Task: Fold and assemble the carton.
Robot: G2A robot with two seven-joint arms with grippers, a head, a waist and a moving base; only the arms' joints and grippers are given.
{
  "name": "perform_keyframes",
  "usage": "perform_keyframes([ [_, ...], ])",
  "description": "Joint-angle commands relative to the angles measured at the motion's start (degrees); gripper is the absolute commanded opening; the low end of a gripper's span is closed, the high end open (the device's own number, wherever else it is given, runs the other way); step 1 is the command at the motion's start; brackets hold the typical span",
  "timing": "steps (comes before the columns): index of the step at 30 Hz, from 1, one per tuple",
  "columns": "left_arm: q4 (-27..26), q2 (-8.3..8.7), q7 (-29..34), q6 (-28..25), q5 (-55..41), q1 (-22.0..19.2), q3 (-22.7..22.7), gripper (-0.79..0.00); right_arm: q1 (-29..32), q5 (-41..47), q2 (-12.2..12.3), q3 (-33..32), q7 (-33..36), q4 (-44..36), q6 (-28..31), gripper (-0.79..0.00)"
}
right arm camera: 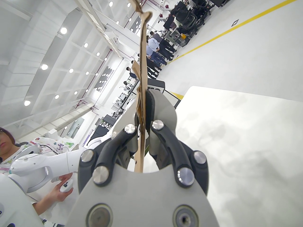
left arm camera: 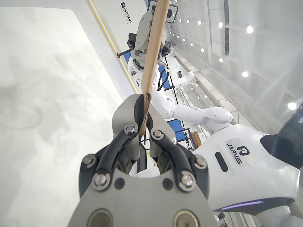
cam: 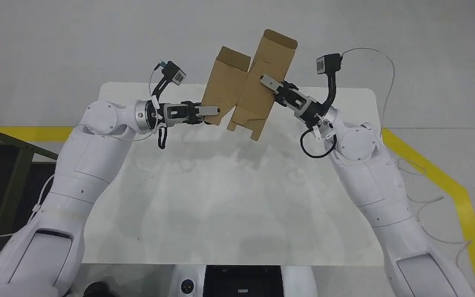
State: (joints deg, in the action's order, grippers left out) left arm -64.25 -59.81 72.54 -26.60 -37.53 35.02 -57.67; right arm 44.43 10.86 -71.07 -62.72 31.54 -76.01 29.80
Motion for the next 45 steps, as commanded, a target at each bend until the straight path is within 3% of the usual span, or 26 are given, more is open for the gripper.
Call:
perform_keyframes([
  [1, -0.12, 0.01, 0.14, 0.21, 0.03, 0.07, -0.32, -0.785, 0.12, -0.15, -0.03, -0.13, -0.09, -0.12, -0.10, -0.760],
  [2, -0.15, 0.02, 0.13, 0.30, 0.09, 0.09, -0.48, -0.785, 0.19, -0.19, -0.05, -0.18, -0.12, -0.18, -0.24, -0.563],
  [3, -0.19, 0.02, 0.16, 0.40, 0.03, 0.13, -0.64, -0.785, 0.30, -0.18, -0.06, -0.20, -0.04, -0.21, -0.53, 0.000],
  [11, 1.00, 0.32, 1.38, 1.34, 1.33, -0.87, -2.48, -0.785, 1.39, -3.82, 0.61, -2.97, 0.75, -0.78, -1.75, 0.000],
  [17, 3.31, 0.93, 7.79, 3.18, 2.19, -2.55, -3.89, -0.785, 3.21, -5.56, 2.08, -7.00, 7.86, -1.42, -1.05, 0.000],
  [25, 2.52, 2.14, 15.46, 10.31, 4.79, -3.20, -3.18, -0.785, 6.73, -3.39, 3.73, -10.15, 19.23, 1.77, 2.78, 0.000],
  [34, -3.10, 5.48, 15.46, 10.30, 5.12, -3.75, 5.75, -0.785, 7.34, 6.90, 4.83, -11.01, 33.69, 1.54, 3.06, 0.000],
  [43, -5.39, 9.53, 15.46, 10.30, -1.19, -7.03, 15.08, -0.785, 6.28, 9.42, 5.36, -10.31, 38.94, 3.02, 3.34, 0.000],
  [45, -5.64, 10.25, 15.46, 10.30, -2.32, -7.81, 16.78, -0.785, 5.93, 10.25, 5.41, -9.83, 39.87, 3.29, 3.07, -0.080],
])
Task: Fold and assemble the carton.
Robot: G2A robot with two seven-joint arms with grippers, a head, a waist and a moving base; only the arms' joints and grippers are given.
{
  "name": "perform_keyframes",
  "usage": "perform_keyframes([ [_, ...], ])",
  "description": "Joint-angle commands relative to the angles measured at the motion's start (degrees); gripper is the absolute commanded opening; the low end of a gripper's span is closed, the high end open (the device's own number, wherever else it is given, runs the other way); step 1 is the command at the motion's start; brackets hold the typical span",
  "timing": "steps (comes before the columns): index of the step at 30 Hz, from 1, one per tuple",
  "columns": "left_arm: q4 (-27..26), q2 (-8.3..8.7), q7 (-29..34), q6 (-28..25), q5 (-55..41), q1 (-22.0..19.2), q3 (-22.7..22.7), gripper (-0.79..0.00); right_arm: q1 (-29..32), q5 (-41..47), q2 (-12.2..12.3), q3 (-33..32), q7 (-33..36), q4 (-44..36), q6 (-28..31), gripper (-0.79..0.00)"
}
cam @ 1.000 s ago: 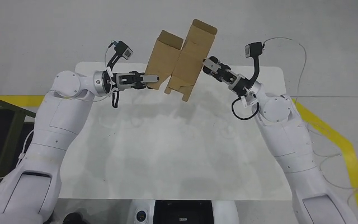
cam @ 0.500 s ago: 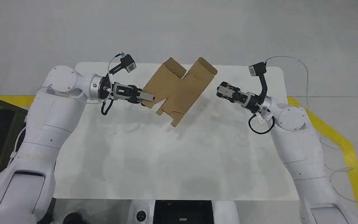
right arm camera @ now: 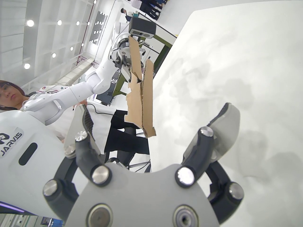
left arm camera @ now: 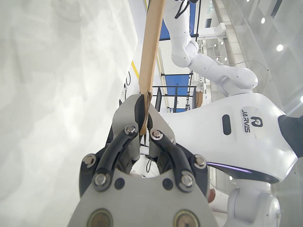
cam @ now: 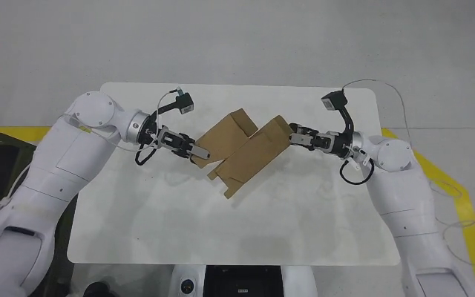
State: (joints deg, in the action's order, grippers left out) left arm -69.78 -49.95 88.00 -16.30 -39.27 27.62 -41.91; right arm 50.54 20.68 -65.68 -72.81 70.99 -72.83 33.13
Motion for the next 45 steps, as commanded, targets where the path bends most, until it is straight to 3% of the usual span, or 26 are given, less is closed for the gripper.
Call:
perform_keyframes([
  [1, -0.14, 0.74, 0.00, 0.00, -1.28, -0.77, 1.80, -0.785, -0.40, 0.68, 0.06, 0.63, 0.81, 0.07, -0.65, -0.157],
  [3, -0.09, 1.33, 0.00, 0.00, -3.35, -1.36, 3.10, -0.785, -0.75, 1.09, 0.17, 1.36, 1.46, 0.08, -1.30, -0.314],
  [6, -0.60, 2.15, 0.00, 0.00, -4.62, -2.33, 4.86, -0.785, -1.22, 1.77, 0.32, 2.52, 1.91, 0.26, -1.74, -0.443],
  [15, -1.10, 3.59, 0.00, -0.01, -5.88, -4.02, 8.18, -0.785, -2.55, 4.50, 0.92, 5.93, 2.60, -0.21, -2.43, -0.499],
  [17, -1.12, 3.75, 0.00, -0.01, -6.07, -4.31, 8.65, -0.785, -2.64, 5.00, 1.13, 6.53, 2.78, -0.30, -2.61, -0.533],
  [23, -1.35, 3.97, 0.00, -0.01, -6.67, -4.92, 9.52, -0.785, -2.68, 6.38, 1.85, 7.79, 3.00, -0.58, -2.84, -0.767],
  [28, -1.26, 4.02, 0.00, -0.01, -6.96, -5.13, 9.48, -0.785, -2.74, 7.06, 2.46, 8.42, 2.70, -0.37, -2.53, -0.785],
  [29, -1.13, 4.02, 0.00, -0.02, -6.99, -5.15, 9.38, -0.603, -2.81, 7.10, 2.57, 8.55, 2.52, -0.22, -2.35, -0.785],
  [30, -0.95, 4.02, 0.00, -0.02, -7.04, -5.15, 9.21, -0.372, -2.85, 7.24, 2.65, 8.70, 2.35, -0.06, -2.18, -0.785],
  [31, -0.75, 4.00, 0.00, -0.02, -7.13, -5.09, 9.01, 0.000, -2.91, 7.48, 2.73, 8.81, 2.14, 0.15, -1.97, -0.785],
  [39, 4.65, 3.12, -4.59, -4.59, -9.61, -4.50, 5.10, 0.000, -4.21, 7.59, 3.14, 8.11, -0.82, 3.38, 0.54, -0.785],
  [45, 7.13, 2.12, -9.92, -9.91, -9.86, -3.19, 3.17, 0.000, -4.41, 6.55, 2.49, 8.52, -10.60, 1.78, -2.39, -0.785],
])
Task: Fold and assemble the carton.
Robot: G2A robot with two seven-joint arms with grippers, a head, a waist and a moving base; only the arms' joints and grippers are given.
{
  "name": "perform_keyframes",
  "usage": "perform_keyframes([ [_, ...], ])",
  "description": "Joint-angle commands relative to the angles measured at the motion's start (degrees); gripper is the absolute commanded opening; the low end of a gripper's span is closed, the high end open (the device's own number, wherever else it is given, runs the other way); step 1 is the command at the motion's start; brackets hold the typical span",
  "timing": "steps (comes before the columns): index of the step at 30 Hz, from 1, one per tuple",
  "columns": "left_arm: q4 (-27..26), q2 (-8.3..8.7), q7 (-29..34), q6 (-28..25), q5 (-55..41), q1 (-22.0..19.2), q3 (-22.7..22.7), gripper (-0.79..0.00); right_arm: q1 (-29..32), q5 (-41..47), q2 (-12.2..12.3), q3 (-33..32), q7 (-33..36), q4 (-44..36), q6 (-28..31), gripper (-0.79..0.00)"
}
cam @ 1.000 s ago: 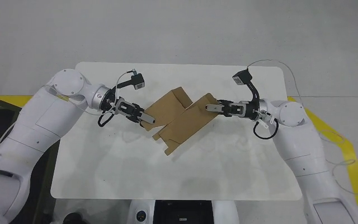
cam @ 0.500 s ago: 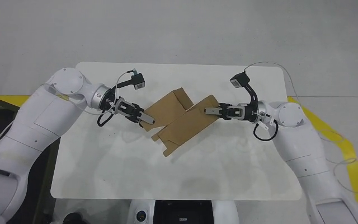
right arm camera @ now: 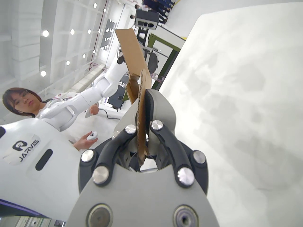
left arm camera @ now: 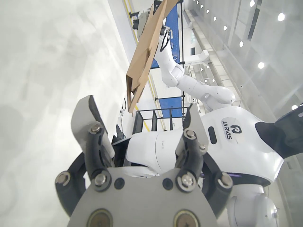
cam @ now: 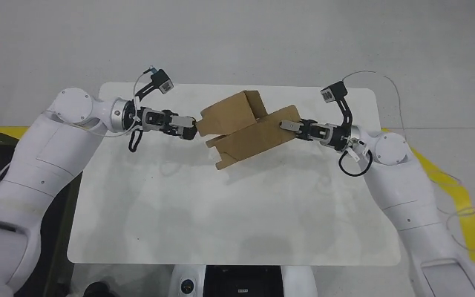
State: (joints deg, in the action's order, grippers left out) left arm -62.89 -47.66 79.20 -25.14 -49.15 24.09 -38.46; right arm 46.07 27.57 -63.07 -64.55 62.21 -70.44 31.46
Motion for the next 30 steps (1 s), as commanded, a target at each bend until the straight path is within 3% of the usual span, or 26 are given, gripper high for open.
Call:
perform_keyframes([
  [1, 0.50, -0.34, -1.92, -1.87, -0.03, 0.72, -0.48, 0.000, 0.15, -0.61, -0.24, 0.45, -3.29, -1.16, -1.43, -0.785],
  [10, 3.02, -1.73, -8.18, -7.82, -1.00, 2.47, -3.03, 0.000, 1.03, -2.85, -0.80, 1.30, -10.59, -5.11, -7.36, -0.785],
  [30, 3.33, -4.08, -10.93, -2.89, -2.70, 4.16, -6.80, 0.000, 2.52, -5.98, -1.88, 2.81, -16.79, -6.00, -8.45, -0.785],
])
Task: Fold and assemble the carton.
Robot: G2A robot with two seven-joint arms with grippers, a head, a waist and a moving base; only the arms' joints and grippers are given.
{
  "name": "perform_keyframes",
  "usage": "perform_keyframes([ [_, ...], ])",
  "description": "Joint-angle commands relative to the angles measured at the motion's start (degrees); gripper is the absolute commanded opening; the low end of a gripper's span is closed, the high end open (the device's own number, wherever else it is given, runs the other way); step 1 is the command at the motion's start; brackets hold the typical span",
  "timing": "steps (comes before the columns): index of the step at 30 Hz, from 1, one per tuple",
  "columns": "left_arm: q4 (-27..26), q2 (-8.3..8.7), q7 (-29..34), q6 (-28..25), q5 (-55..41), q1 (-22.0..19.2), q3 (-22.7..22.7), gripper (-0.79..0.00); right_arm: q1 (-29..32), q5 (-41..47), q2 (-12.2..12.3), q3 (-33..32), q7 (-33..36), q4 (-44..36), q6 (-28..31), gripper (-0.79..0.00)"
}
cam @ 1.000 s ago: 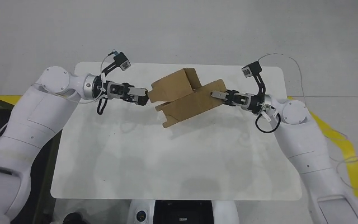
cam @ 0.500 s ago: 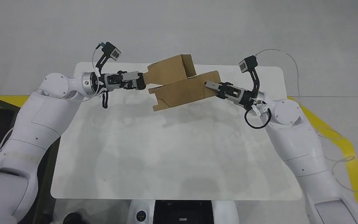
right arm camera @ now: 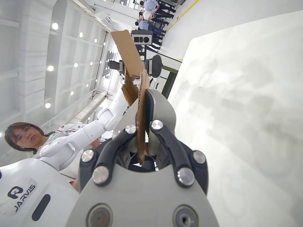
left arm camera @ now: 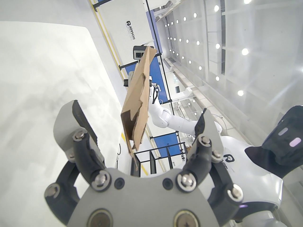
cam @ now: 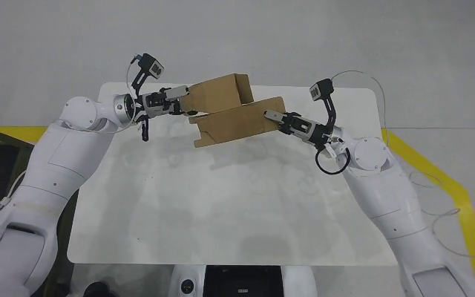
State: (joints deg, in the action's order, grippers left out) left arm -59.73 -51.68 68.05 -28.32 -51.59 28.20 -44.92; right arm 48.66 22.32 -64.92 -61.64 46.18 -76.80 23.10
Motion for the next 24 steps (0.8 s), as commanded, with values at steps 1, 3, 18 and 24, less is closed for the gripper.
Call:
perform_keyframes([
  [1, 0.35, -0.12, 0.21, 0.77, -0.74, 0.21, -0.69, 0.000, -0.05, -1.34, -0.07, -0.12, -1.49, 0.62, -0.20, -0.785],
  [3, 0.57, -0.21, 0.28, 1.65, -1.69, 0.46, -1.46, 0.000, -0.02, -2.37, -0.13, -0.11, -2.24, 1.05, -0.34, -0.785],
  [18, -0.51, -1.46, 1.37, 7.60, -6.04, 0.97, -5.54, 0.000, -0.46, -5.41, -0.82, 0.43, -4.22, 2.24, -0.55, -0.785],
  [24, -0.31, -2.42, 1.65, 7.64, -4.98, 0.86, -5.49, 0.000, -0.53, -5.88, -1.12, 0.54, -5.00, 2.54, -0.29, -0.785],
])
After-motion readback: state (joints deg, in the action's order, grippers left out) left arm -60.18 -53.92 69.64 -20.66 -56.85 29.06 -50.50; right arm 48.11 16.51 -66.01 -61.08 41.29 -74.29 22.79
